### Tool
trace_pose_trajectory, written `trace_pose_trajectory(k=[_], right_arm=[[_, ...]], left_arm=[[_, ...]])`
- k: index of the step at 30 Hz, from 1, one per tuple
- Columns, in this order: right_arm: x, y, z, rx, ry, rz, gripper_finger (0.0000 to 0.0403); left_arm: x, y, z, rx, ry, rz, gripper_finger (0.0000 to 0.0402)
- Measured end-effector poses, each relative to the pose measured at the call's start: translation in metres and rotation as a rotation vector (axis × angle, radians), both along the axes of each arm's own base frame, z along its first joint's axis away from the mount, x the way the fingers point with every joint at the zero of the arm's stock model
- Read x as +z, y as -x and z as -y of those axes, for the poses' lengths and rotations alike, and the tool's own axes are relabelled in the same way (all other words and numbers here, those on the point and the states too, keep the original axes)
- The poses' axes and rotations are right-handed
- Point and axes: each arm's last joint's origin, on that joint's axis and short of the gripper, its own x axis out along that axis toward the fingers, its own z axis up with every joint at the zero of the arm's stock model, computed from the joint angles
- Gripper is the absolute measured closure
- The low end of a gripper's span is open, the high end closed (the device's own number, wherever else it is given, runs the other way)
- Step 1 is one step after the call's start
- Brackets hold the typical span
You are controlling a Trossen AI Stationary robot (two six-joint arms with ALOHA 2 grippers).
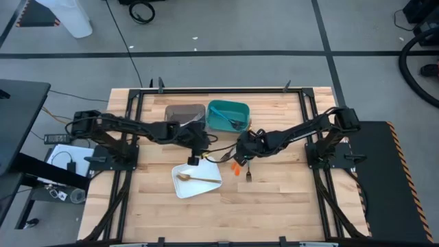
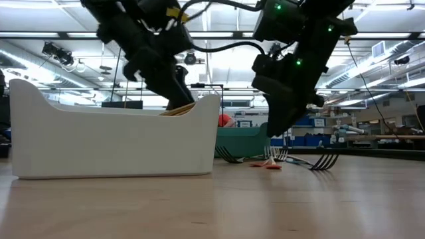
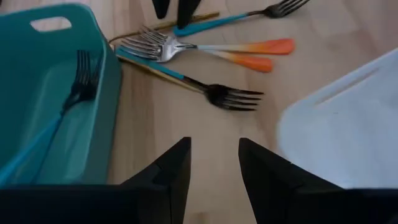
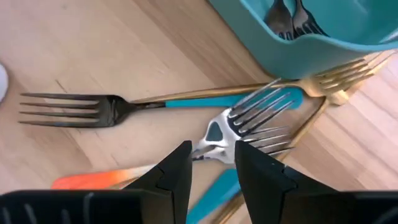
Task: Sort silverware by color (type)
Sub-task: Put the orange fork into the black bin
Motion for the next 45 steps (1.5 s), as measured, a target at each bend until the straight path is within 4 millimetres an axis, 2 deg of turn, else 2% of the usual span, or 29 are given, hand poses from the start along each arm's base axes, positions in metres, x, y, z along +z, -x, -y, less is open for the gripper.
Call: trace_pose_trajectory(k=[5,10,14,24,31,35,45], right_arm=[[0.001,0.006,0.003,0.025,-0.027,-0.007,0.027],[-0.002,0.004,0.002,0.13,-0.05,-0.033,0.0258],[-0.006,-0.001,0.005,0.07,-0.078,0.008,0.0248],[-0.036,-0.009,0.003,0.019,-0.036,-0.035,0.0245],[-0.033,-0.006,-0.005,0.036,-0.051,-0.042,0.0246],[-0.033,-0.005,-0.01,0.064,-0.092,-0.052,0.0265],[-0.033,-0.005,-0.014,0.069,-0.122,-0.052,0.0356]], left_arm=[[0.011,0.016,0.011,0.012,0.008,0.045,0.026],[0.02,0.028,0.019,0.039,-0.001,0.092,0.026],[0.019,0.037,0.024,0.081,0.022,0.101,0.026],[0.015,0.042,0.037,0.058,0.03,0.056,0.026],[0.012,0.046,0.044,0.032,0.023,0.012,0.026],[0.011,0.047,0.048,0.014,0.021,0.0,0.026],[0.011,0.049,0.059,-0.027,0.019,-0.013,0.026]])
